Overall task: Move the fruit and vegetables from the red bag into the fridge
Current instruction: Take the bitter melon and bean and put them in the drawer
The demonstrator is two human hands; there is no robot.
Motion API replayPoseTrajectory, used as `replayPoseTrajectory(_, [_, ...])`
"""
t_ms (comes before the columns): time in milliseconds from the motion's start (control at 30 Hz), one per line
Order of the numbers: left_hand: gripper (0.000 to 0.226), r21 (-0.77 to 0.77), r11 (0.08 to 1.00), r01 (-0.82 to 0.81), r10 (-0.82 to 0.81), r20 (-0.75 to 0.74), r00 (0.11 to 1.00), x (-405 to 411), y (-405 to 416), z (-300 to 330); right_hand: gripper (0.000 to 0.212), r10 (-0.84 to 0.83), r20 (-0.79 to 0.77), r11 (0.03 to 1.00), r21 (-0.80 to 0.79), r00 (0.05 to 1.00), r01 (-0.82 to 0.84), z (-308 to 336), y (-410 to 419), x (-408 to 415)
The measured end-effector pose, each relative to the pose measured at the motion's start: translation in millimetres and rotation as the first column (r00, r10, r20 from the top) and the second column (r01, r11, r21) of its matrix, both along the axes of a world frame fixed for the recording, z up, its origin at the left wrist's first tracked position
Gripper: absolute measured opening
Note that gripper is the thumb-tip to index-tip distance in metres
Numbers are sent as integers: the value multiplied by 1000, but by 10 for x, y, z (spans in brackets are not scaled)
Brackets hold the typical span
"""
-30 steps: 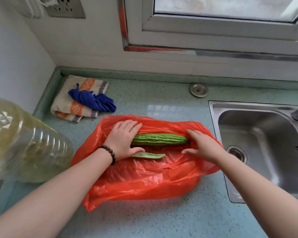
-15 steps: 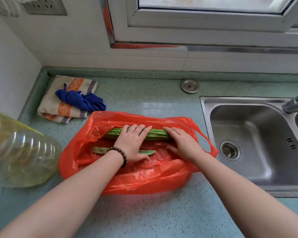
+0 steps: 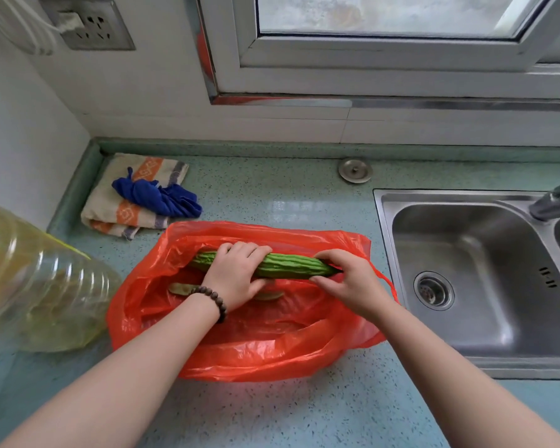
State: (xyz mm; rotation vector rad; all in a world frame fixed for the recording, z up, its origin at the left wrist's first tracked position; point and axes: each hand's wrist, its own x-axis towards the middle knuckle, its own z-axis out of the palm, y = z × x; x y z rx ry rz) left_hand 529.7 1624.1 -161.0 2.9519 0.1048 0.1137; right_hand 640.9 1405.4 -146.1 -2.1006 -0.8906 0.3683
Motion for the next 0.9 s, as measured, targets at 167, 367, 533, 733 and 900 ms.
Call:
replayPoseTrajectory(167, [54, -238, 970, -54, 102, 194, 976, -77, 3, 375, 40, -25, -530, 868, 409, 848, 281, 486, -12, -130])
replayPoseTrajectory(367, [38, -689, 723, -56, 336, 279, 900, 5, -205, 1136, 60, 112, -482, 932, 354, 869, 76, 707, 444, -298])
replayPoseTrajectory(533, [26, -947, 312, 70, 440, 209, 873, 106, -354, 1567, 49, 107, -399, 936, 349, 911, 43, 909, 620, -388])
replayPoseTrajectory(733, [63, -811, 578, -87, 318, 126, 940, -81, -169, 1211, 33, -44, -280, 943, 305, 959, 132, 1038, 418, -367])
replayPoseTrajectory(900, [27, -203, 961, -185, 140, -219, 966, -329, -29, 409, 32, -215, -219, 958, 143, 952, 249, 933, 117, -382])
